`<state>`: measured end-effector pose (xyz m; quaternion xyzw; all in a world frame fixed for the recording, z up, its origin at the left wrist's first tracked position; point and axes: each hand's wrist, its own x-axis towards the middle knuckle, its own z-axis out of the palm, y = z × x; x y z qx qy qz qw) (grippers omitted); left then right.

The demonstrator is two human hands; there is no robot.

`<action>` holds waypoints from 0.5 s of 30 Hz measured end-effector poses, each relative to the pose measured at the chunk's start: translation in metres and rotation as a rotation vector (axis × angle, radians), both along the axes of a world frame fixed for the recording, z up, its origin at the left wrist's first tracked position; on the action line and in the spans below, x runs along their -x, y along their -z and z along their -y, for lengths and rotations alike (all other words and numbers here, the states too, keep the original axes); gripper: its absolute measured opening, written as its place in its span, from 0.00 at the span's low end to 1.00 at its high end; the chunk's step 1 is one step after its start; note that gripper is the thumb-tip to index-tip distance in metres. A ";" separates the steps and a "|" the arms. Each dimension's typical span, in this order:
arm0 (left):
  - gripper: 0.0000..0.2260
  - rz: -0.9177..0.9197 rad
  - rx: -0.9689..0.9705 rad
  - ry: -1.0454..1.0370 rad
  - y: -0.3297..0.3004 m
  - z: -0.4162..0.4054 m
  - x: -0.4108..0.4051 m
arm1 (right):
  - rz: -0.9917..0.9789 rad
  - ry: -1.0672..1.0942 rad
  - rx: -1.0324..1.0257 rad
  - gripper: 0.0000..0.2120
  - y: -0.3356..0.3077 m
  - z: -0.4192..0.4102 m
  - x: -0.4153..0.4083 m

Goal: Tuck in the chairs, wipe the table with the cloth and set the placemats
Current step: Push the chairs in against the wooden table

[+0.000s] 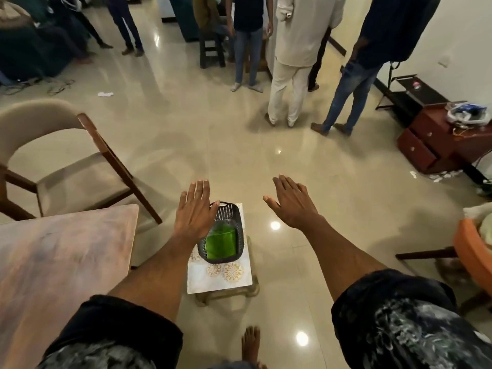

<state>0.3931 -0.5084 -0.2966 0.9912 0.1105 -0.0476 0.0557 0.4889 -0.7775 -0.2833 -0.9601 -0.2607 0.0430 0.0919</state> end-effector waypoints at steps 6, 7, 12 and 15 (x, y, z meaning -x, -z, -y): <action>0.32 0.021 0.036 0.042 0.008 0.025 -0.067 | -0.011 0.025 0.034 0.32 -0.006 0.015 -0.041; 0.32 0.035 0.039 0.055 0.008 0.030 -0.079 | 0.002 0.029 0.037 0.31 -0.009 0.015 -0.049; 0.32 0.038 0.052 0.079 0.009 0.052 -0.132 | 0.015 0.036 0.043 0.32 -0.016 0.018 -0.097; 0.32 0.038 0.048 0.065 0.017 0.061 -0.166 | 0.013 0.024 0.047 0.31 -0.011 0.023 -0.129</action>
